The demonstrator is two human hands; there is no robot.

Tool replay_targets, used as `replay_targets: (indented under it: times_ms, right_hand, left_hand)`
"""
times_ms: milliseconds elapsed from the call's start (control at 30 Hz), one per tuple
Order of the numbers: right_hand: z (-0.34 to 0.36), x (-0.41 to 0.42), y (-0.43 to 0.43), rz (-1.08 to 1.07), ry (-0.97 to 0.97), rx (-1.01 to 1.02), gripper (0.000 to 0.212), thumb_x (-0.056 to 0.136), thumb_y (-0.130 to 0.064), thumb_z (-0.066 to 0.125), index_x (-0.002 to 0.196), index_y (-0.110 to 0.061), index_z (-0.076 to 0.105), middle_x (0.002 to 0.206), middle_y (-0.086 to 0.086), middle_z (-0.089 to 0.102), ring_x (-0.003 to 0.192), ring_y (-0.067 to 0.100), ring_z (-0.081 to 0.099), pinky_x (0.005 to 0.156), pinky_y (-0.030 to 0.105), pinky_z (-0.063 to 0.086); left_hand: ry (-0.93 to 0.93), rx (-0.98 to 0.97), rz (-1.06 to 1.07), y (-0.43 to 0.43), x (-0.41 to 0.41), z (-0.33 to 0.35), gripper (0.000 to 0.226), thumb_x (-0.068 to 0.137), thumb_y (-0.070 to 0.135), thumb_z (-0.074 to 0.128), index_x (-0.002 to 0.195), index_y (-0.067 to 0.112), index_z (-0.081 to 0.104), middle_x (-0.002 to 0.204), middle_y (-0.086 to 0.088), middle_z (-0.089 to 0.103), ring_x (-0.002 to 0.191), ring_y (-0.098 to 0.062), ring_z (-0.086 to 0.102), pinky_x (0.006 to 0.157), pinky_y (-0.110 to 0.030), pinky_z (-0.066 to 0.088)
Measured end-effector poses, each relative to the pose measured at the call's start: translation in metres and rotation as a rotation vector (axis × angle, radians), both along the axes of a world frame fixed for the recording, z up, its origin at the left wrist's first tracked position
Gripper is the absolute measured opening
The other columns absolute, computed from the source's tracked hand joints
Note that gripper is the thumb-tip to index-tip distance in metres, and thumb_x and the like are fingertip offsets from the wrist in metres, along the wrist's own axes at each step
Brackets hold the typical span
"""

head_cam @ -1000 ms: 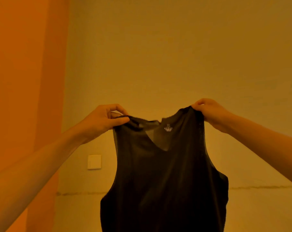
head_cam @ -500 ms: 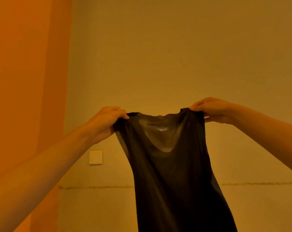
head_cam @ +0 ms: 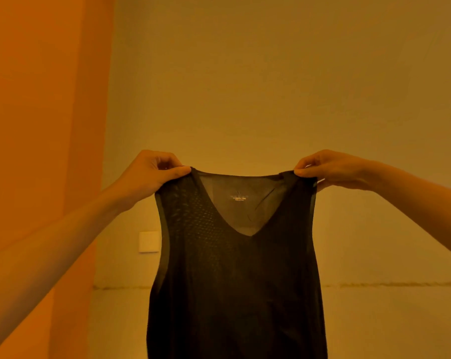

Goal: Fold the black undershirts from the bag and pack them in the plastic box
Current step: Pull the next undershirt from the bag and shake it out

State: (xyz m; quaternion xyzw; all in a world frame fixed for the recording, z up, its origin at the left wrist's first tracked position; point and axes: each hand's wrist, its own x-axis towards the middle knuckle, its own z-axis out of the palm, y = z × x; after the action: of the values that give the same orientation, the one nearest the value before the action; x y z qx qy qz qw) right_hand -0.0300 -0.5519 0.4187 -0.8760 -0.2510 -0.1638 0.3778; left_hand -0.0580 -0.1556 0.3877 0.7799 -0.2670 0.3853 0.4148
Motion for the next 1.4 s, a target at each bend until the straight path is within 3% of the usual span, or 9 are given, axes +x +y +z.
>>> replay_targets:
  times_ms: [167,400,500,633,800,933,1100,1233,1400]
  right_hand:
    - [-0.007,0.001,0.002,-0.016,-0.019,0.03,0.023,0.102,-0.026,0.057,0.104,-0.005,0.067,0.105,0.011,0.068,0.101,0.024,0.066,0.078,0.03,0.057]
    - [-0.014,-0.005,0.016,0.082,0.056,-0.086,0.018,0.1,-0.014,0.06,0.108,-0.006,0.073,0.104,0.007,0.075,0.099,0.016,0.07,0.081,0.025,0.054]
    - [-0.02,-0.004,0.02,0.116,0.052,-0.041,0.018,0.101,-0.013,0.057,0.103,-0.003,0.072,0.098,0.007,0.072,0.094,0.016,0.067,0.08,0.025,0.052]
    - [-0.031,0.0,0.025,0.178,0.057,0.1,0.015,0.1,-0.013,0.057,0.097,-0.002,0.068,0.092,0.007,0.066,0.09,0.017,0.063,0.083,0.03,0.051]
    - [-0.046,0.004,0.029,0.061,-0.108,0.189,0.014,0.097,-0.021,0.065,0.097,-0.007,0.068,0.091,0.006,0.068,0.09,0.018,0.064,0.083,0.035,0.054]
    - [-0.059,-0.004,0.033,-0.011,-0.239,0.259,0.015,0.096,-0.022,0.067,0.1,-0.008,0.07,0.096,0.011,0.07,0.091,0.022,0.066,0.082,0.037,0.055]
    - [-0.081,-0.056,0.033,0.066,-0.355,0.302,0.01,0.097,-0.021,0.066,0.096,-0.013,0.071,0.09,0.005,0.07,0.086,0.018,0.065,0.081,0.036,0.052]
    - [-0.095,-0.108,0.032,0.184,-0.369,0.307,0.01,0.094,-0.021,0.065,0.095,-0.011,0.069,0.082,-0.002,0.068,0.078,0.009,0.065,0.067,0.017,0.05]
    - [-0.1,-0.116,0.034,0.155,-0.349,0.296,0.008,0.095,-0.017,0.064,0.093,-0.01,0.069,0.07,-0.007,0.065,0.063,0.004,0.059,0.053,0.013,0.045]
  left_hand:
    - [-0.028,0.08,0.074,0.012,0.0,0.0,0.015,0.093,0.033,0.068,0.086,0.021,0.072,0.066,0.01,0.067,0.067,0.001,0.065,0.053,-0.013,0.05]
    - [-0.041,0.172,0.097,0.014,-0.001,-0.007,0.014,0.098,0.03,0.063,0.094,0.021,0.072,0.087,0.001,0.07,0.084,-0.011,0.065,0.066,-0.017,0.048]
    - [0.012,0.073,0.043,0.01,0.004,-0.012,0.017,0.099,0.031,0.062,0.094,0.018,0.073,0.092,-0.004,0.071,0.086,-0.012,0.064,0.072,-0.02,0.047]
    - [-0.019,-0.02,0.067,0.006,0.009,-0.017,0.019,0.102,0.028,0.06,0.093,0.015,0.071,0.087,-0.005,0.07,0.07,-0.001,0.065,0.057,-0.013,0.049]
    - [-0.143,0.116,0.224,0.012,0.017,-0.029,0.016,0.099,0.029,0.063,0.094,0.016,0.071,0.086,-0.011,0.068,0.084,-0.026,0.065,0.07,-0.031,0.049]
    - [-0.145,0.17,0.238,0.014,0.006,-0.045,0.015,0.098,0.029,0.065,0.092,0.018,0.071,0.083,-0.005,0.068,0.085,-0.027,0.066,0.079,-0.044,0.056]
    - [-0.167,0.017,0.056,0.012,-0.044,-0.073,0.014,0.095,0.025,0.068,0.082,0.022,0.07,0.073,0.001,0.067,0.064,-0.001,0.062,0.056,-0.011,0.046]
    - [-0.174,-0.103,-0.12,0.016,-0.083,-0.088,0.01,0.086,0.03,0.07,0.082,0.022,0.071,0.072,0.013,0.068,0.071,-0.003,0.066,0.062,-0.014,0.052]
    - [-0.141,-0.171,-0.163,0.02,-0.088,-0.09,0.01,0.082,0.035,0.07,0.082,0.025,0.073,0.078,0.005,0.068,0.076,-0.009,0.067,0.066,-0.02,0.055]
